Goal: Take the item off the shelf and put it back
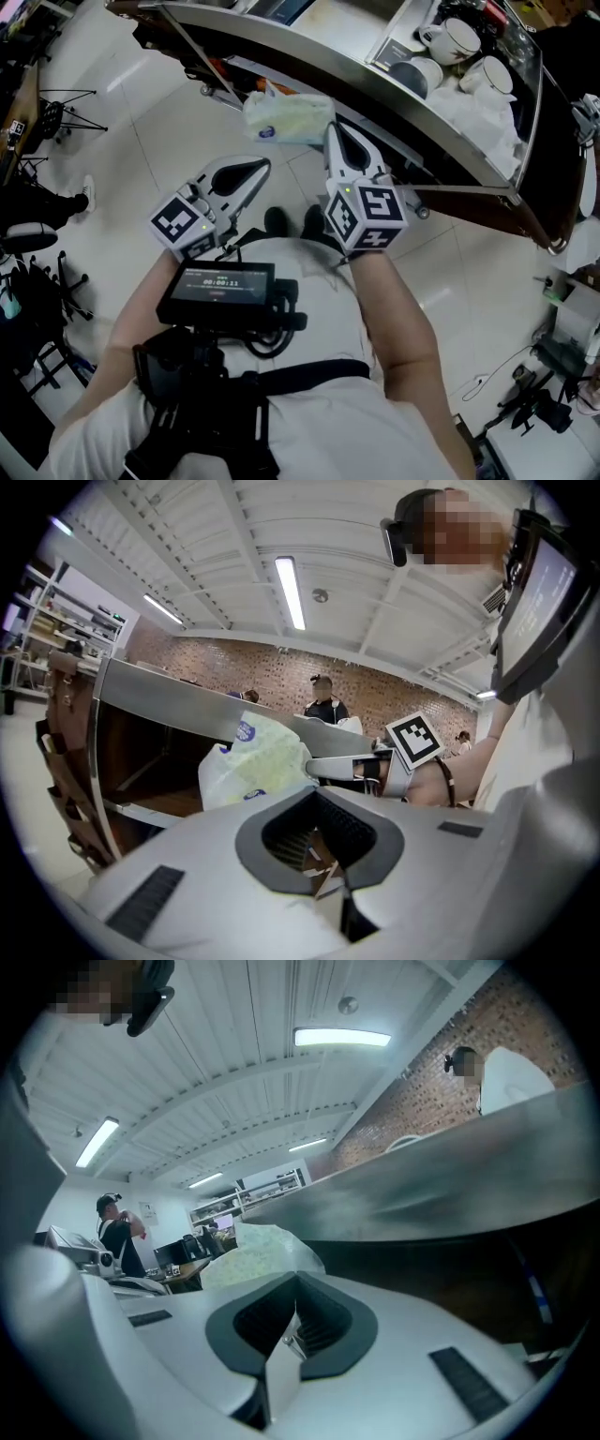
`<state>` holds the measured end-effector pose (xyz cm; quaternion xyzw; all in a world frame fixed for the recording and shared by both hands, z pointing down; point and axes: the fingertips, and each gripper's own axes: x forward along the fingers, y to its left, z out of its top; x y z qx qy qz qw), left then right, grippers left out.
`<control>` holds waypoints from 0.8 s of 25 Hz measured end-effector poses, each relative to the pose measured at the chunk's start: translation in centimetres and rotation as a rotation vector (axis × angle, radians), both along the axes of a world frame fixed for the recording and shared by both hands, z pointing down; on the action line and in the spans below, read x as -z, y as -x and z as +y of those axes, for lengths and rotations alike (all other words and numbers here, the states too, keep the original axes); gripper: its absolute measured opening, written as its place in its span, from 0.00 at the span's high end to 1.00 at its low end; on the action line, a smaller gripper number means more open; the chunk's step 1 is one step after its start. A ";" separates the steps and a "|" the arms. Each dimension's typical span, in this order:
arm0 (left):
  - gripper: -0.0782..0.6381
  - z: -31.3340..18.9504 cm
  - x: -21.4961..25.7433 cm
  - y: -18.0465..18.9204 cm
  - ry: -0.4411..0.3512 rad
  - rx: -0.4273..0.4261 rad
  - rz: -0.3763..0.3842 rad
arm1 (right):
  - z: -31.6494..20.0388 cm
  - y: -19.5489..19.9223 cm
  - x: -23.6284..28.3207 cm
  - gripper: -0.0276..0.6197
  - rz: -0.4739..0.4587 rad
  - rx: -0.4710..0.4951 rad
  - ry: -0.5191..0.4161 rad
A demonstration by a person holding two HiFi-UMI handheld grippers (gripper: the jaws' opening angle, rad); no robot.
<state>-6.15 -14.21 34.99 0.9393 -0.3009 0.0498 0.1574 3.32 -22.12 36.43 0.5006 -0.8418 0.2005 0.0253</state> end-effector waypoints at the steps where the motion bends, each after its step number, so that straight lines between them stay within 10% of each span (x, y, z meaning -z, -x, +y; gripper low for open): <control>1: 0.88 -0.4 -0.8 0.1 0.016 0.006 -0.004 | -0.5 -0.4 -1.0 0.94 0.009 -0.008 0.016; 13: 0.88 -2.6 -7.0 0.3 0.112 0.084 -0.037 | -5.9 -5.7 -12.8 0.94 0.083 -0.101 0.160; 20: 0.88 -0.8 -7.6 1.2 0.124 0.132 -0.026 | -10.1 -10.8 -17.8 0.94 -0.010 -0.319 0.233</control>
